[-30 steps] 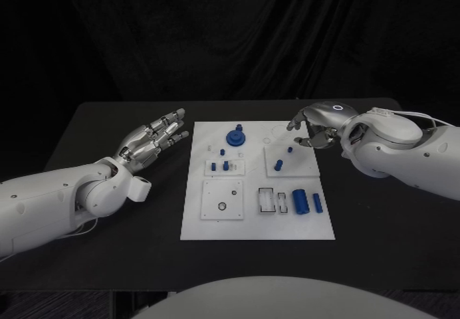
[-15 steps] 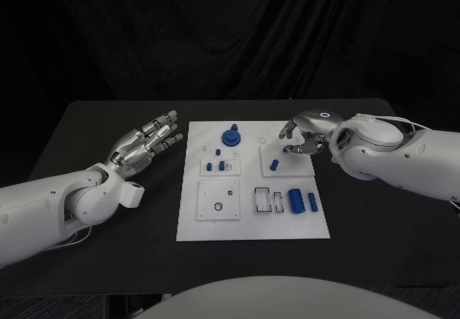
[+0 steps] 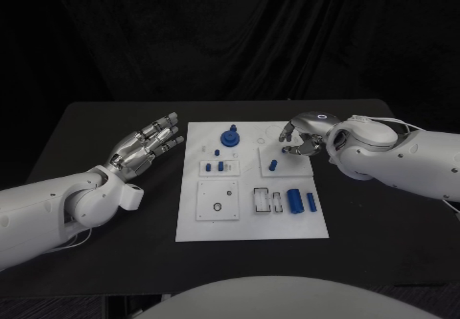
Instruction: Assemble the parts on the task board
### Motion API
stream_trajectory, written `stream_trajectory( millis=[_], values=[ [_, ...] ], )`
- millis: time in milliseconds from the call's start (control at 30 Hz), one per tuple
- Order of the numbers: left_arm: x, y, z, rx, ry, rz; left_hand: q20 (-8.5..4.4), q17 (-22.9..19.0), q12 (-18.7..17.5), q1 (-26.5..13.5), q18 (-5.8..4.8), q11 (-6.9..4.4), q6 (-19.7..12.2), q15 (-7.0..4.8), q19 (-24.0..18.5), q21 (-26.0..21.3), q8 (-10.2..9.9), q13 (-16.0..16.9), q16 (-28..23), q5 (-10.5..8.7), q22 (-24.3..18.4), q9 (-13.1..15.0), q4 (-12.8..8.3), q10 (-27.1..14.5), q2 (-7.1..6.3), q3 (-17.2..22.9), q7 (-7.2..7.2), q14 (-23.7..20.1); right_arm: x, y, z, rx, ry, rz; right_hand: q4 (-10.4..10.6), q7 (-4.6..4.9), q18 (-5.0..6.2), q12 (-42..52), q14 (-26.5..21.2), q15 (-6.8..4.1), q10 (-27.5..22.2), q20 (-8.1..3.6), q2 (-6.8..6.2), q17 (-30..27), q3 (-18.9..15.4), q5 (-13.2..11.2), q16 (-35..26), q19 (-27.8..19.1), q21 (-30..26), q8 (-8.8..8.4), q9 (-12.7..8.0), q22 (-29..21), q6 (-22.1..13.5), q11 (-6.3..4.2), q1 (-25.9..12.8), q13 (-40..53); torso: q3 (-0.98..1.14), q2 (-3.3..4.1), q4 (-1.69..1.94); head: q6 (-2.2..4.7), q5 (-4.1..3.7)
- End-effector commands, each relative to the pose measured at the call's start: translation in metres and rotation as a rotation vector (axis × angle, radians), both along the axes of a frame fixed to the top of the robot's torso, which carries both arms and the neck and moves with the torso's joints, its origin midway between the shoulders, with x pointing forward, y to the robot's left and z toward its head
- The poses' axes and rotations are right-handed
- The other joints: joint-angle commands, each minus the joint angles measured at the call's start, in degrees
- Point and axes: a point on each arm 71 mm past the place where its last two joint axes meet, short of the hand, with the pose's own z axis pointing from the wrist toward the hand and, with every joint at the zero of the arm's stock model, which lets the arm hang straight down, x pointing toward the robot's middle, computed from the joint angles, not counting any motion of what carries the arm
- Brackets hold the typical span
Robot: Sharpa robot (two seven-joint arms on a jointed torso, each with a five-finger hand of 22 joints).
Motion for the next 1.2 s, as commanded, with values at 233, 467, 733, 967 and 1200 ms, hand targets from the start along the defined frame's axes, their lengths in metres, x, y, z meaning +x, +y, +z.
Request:
stream_trajectory(
  millis=[233, 467, 733, 967, 1200],
  values=[
    [-0.003, 0.0, 0.007, -0.12, -0.117, 0.005, 0.8, 0.1, -0.3, 1.3, -0.01, 0.76, -0.2, 0.43, 0.2, 0.1, -0.2, 0.0, 0.0, 2.04, -0.4, -0.1, -1.6, -0.1, 0.44, 0.0, 0.01, 0.1, 0.003, -0.001, -0.008, -0.016, 0.02, -0.006, -0.7, -0.08, -0.1, 0.8, 0.2, -0.46, -0.2, -0.44, 0.43, -0.1, -0.3, 0.3, 0.2, 0.6, -0.1, 2.2, 2.1, 5.1, 1.8, 0.05, 0.1, 0.1, -0.01, 0.0, -0.03, -0.01, 0.2],
    [-0.005, -0.001, 0.002, -0.12, -0.104, 0.002, 1.06, 0.1, -0.4, 1.7, 0.15, 0.83, -0.3, 0.53, 0.3, 0.2, -0.2, 0.0, 0.0, 2.67, -0.5, -0.1, -2.4, -0.1, 0.58, 0.1, 0.06, 0.1, 0.004, 0.001, -0.012, -0.019, 0.026, -0.002, -1.0, -0.1, -0.13, 1.3, 0.3, -0.6, -0.2, -0.57, 0.67, -0.2, -0.6, 0.5, 0.3, 0.8, 0.1, 3.27, 3.4, 5.1, 2.2, -0.1, 0.3, 0.3, -0.02, 0.0, 0.06, -0.01, 0.19],
    [-0.008, -0.003, -0.002, -0.123, -0.09, -0.006, 1.35, 0.1, -0.2, 1.7, 0.3, 1.16, 0.6, 0.65, 0.4, 0.2, 0.0, 0.1, 0.0, 2.75, -0.6, 0.0, -2.8, 0.0, 0.81, 0.0, 0.45, 0.2, 0.004, 0.003, -0.018, -0.018, 0.032, 0.006, -1.6, -0.1, -0.18, 2.4, 0.4, -0.79, 0.1, -0.76, 1.04, -0.3, -0.9, 0.8, 0.3, 1.0, 0.2, 4.78, 5.5, 5.2, 1.9, -0.34, 0.6, 0.8, 0.01, 0.01, -0.01, -0.01, 0.58],
    [-0.008, -0.003, -0.004, -0.12, -0.085, -0.006, 1.64, 0.1, -0.1, 2.0, 0.48, 1.4, 1.2, 0.76, 0.4, 0.2, 0.1, 0.1, 0.0, 3.07, -0.7, 0.1, -3.3, 0.1, 1.05, 0.1, 0.87, 0.3, 0.005, 0.005, -0.02, -0.019, 0.036, 0.014, -2.4, -0.07, -0.19, 5.0, 0.3, -1.14, 0.6, -1.06, 1.45, -0.6, -1.0, 1.2, 0.2, 1.1, 0.1, 5.76, 7.7, 5.3, 0.2, -0.87, 1.0, 2.5, -0.01, -0.01, -0.02, -0.01, 0.53],
    [-0.008, -0.004, -0.006, -0.12, -0.077, -0.012, 2.12, 0.1, -0.1, 2.3, 0.74, 1.49, 2.6, 0.99, 0.5, 0.2, 0.4, 0.1, 0.1, 3.54, -0.9, 0.4, -4.2, 0.1, 1.42, 0.3, 1.86, 0.4, 0.005, 0.006, -0.02, -0.02, 0.038, 0.017, -3.8, 0.7, -0.17, 9.4, 0.2, -1.75, 1.9, -1.61, 2.22, -0.8, 0.0, 4.9, 0.2, 1.2, 0.3, 7.5, 10.1, 5.4, 0.4, -2.0, 2.4, 5.4, 0.03, 0.07, 0.05, -0.01, 0.51]
  ],
)
